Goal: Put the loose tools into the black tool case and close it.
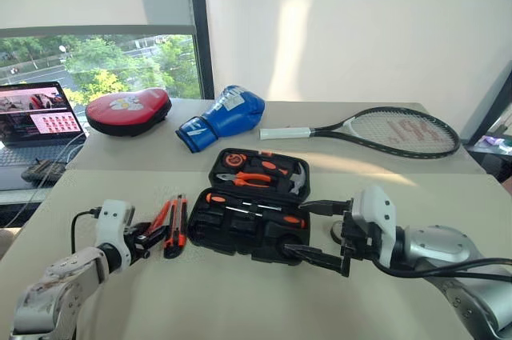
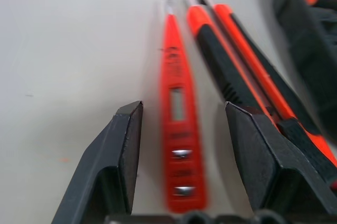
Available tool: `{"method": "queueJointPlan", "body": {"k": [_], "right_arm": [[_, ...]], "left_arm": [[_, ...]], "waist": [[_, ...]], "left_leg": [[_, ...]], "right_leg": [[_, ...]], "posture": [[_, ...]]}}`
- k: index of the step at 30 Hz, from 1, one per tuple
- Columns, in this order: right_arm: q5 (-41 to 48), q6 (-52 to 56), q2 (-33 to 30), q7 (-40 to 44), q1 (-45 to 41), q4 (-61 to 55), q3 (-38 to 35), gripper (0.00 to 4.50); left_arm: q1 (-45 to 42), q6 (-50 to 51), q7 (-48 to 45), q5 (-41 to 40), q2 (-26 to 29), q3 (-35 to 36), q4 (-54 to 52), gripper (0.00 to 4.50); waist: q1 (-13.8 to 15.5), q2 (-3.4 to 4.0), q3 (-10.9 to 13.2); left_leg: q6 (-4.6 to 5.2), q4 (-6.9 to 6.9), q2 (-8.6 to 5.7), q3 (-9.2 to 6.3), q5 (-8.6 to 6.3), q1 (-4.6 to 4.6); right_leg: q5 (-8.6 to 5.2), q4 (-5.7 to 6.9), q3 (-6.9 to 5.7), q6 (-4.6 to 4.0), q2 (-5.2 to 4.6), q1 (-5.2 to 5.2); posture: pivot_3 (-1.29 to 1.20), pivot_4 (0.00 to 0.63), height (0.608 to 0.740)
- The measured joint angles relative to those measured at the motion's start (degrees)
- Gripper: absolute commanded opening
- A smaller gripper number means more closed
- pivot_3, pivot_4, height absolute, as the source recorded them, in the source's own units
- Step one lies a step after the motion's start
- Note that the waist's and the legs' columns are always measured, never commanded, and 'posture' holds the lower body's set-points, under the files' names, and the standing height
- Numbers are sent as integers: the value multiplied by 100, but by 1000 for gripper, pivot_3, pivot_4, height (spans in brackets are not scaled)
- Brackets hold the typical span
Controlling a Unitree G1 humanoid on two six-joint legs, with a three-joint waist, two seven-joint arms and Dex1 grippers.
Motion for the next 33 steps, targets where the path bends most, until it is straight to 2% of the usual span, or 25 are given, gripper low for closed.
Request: {"method": "queueJointPlan", "body": {"k": [1,4,6,8,12,15,17,20,23,25,28,33], "right_arm": [[-1,0,-7,-1,0,0,0,4500],[-21,0,-10,-53,1,0,0,4500],[-53,0,-10,-102,10,-1,0,4500],[-71,0,-11,-119,53,-3,0,4500],[-101,0,-12,-182,130,-17,-7,4500],[-104,0,-12,-238,179,-26,-8,4500],[-103,0,-12,-293,191,-46,-13,4500],[-96,0,-11,-382,194,-96,-17,4500],[-87,10,-11,-476,274,-179,-77,4500],[-84,36,-22,-530,329,-228,-152,4500],[-24,106,-82,-611,537,-387,-309,4500],[130,158,-149,-665,981,-704,-643,4500]], "left_arm": [[-10,1,1,5,0,1,12,2653],[-189,0,13,48,-9,0,252,1981],[-258,-6,14,60,-15,53,406,1141],[-310,-15,0,17,-69,153,539,487],[-683,-8,51,-366,-403,637,1001,487],[-1159,135,-44,-830,-398,941,1100,487],[-1694,389,-369,-1197,-240,842,1060,487],[-2393,572,-1333,-1426,188,-71,674,487],[-2713,-240,-2713,-788,615,-1472,597,487],[-2919,-1024,-3409,-134,674,-2242,1027,487],[-3754,-2526,-4432,966,602,-3230,2392,487],[-4642,-4418,-5533,1856,395,-3663,4274,487]], "waist": [[1,0,0],[27,9,-6],[28,11,-7],[26,11,-7],[29,-10,5],[30,-44,23],[49,-49,26],[52,-49,27],[-7,-39,25],[-45,-41,26],[-11,-46,30],[-7,-46,30]], "left_leg": [[0,0,0,0,0,1],[7,0,-1,-1,8,3],[7,0,-1,0,13,4],[9,1,-1,0,16,4],[9,5,-1,-2,26,-7],[2,9,-2,-13,30,-15],[3,14,-7,-14,30,-23],[-15,19,-17,-4,39,-25],[-14,11,-25,18,39,-18],[-13,11,-23,22,39,-21],[-1,17,-22,14,33,-36],[39,30,-16,14,9,-42]], "right_leg": [[0,0,0,0,1,1],[0,2,-7,0,7,4],[0,3,-7,0,7,4],[1,4,-7,1,7,4],[3,6,-8,2,7,1],[4,6,-15,1,9,-1],[5,6,-22,2,17,0],[10,3,-39,12,19,2],[7,-10,-19,17,21,1],[6,-14,-17,19,30,-3],[5,-17,-24,19,47,-9],[6,-14,-19,24,48,-9]], "posture": [[0,150,740],[0,150,740],[0,150,740],[0,150,740],[0,150,740],[0,150,740],[0,150,740],[0,150,740],[0,150,740],[0,150,740],[0,150,740],[0,150,740]]}}
